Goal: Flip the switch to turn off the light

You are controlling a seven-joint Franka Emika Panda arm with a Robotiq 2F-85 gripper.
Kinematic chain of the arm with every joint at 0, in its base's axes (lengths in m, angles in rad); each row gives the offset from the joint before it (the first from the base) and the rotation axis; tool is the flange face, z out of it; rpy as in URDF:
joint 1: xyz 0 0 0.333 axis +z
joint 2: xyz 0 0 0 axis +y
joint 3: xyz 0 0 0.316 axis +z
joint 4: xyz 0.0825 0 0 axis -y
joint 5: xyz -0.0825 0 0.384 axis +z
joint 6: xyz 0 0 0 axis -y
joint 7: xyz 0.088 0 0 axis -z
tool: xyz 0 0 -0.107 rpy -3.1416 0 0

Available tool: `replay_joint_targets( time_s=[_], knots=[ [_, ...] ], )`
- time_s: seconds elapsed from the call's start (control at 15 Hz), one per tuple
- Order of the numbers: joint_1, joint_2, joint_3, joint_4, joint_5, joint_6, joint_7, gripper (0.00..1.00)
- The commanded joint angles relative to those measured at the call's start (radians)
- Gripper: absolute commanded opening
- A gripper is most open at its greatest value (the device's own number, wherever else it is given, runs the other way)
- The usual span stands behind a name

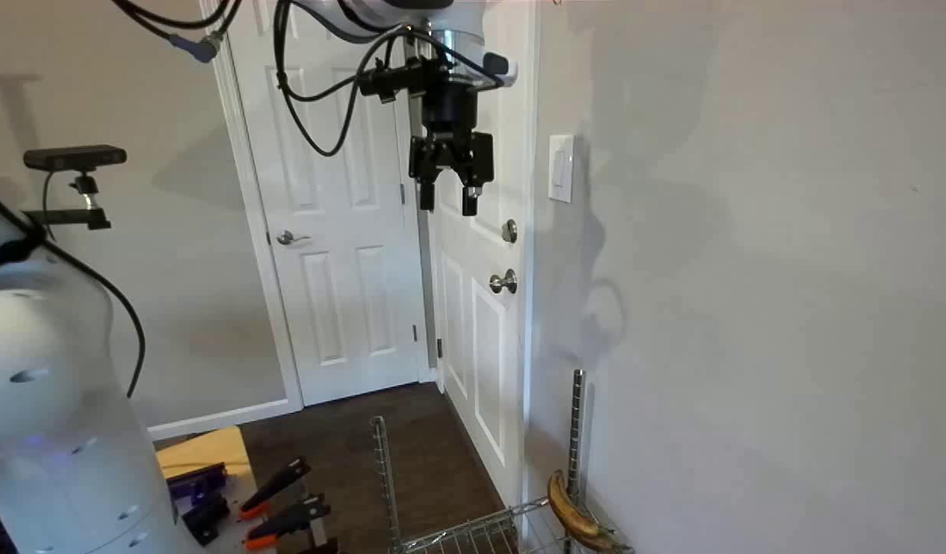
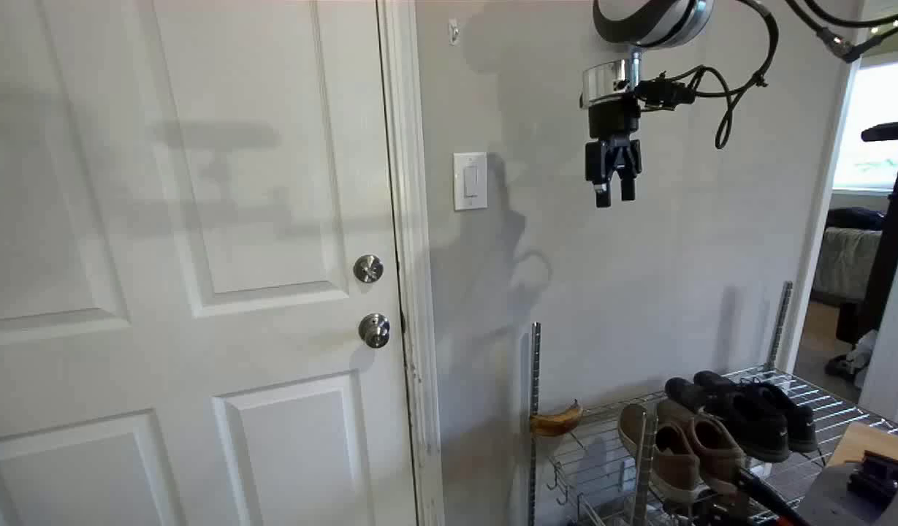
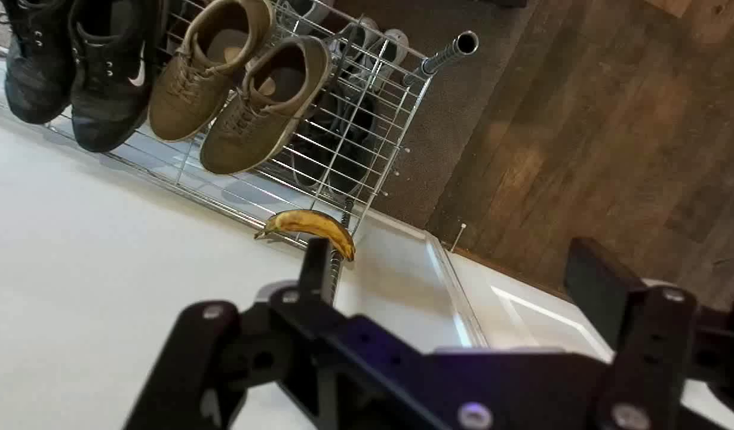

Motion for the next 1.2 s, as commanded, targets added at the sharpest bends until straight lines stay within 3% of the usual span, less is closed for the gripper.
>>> replay_joint_targets(
  time_s=[0.0, 0.53, 1.13],
  knots=[
    [0.001, 0.001, 0.000, 0.002, 0.000, -0.002, 0.000, 1.00],
    [0.059, 0.078, 0.035, 0.017, -0.013, 0.010, -0.079, 1.00],
    [0.072, 0.140, 0.053, -0.017, -0.158, 0.290, -0.174, 1.00]
  ],
)
